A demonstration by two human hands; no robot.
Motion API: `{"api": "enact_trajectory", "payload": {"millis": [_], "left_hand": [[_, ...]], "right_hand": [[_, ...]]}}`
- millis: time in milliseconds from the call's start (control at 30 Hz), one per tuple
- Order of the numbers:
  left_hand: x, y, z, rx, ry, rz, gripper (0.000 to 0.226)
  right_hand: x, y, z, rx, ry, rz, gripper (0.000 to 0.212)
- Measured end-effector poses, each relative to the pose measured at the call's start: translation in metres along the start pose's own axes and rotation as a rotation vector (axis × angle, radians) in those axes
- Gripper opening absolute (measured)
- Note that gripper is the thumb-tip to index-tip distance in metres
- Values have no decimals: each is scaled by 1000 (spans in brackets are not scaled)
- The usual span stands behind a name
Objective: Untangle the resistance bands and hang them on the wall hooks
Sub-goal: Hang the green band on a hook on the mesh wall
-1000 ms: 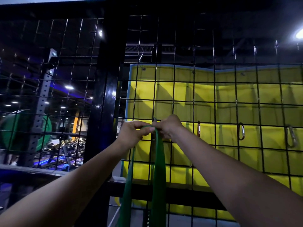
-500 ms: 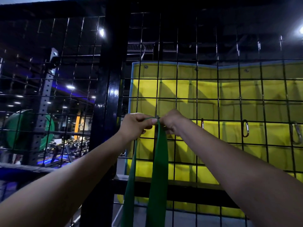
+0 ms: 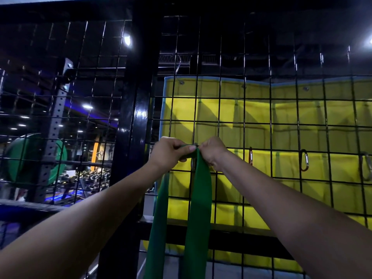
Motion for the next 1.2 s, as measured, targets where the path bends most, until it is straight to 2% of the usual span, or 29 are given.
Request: {"api": "enact_trajectory", "payload": {"millis": [300,633,867,1033,1200], "left_hand": [[3,6,-21,-184,267,36,30],[-1,22,-22,-60,344,223,31],[-5,18,-21,-120,381,305,30],[-9,19,-10,-49,515,368,31],[-15,8,5,-55,528,449,29]], "right_hand": [[-2,5,-2,42,-25,-12,14],[1,-3,-2,61,-14,32,24],[5,-10,0,41,13,46,32],[1,-10,3,17,77,58,10],[-3,-8,0,39,98,57,16]]}}
Point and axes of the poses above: each hand's wrist, its own y-axis towards the middle knuckle, its own x-axis out of the back of the hand, z = x × y, the point moved 5 cm from there along y, towards the middle knuckle, and after that the axes turned 4 degrees about x, right-handed, at the moved point
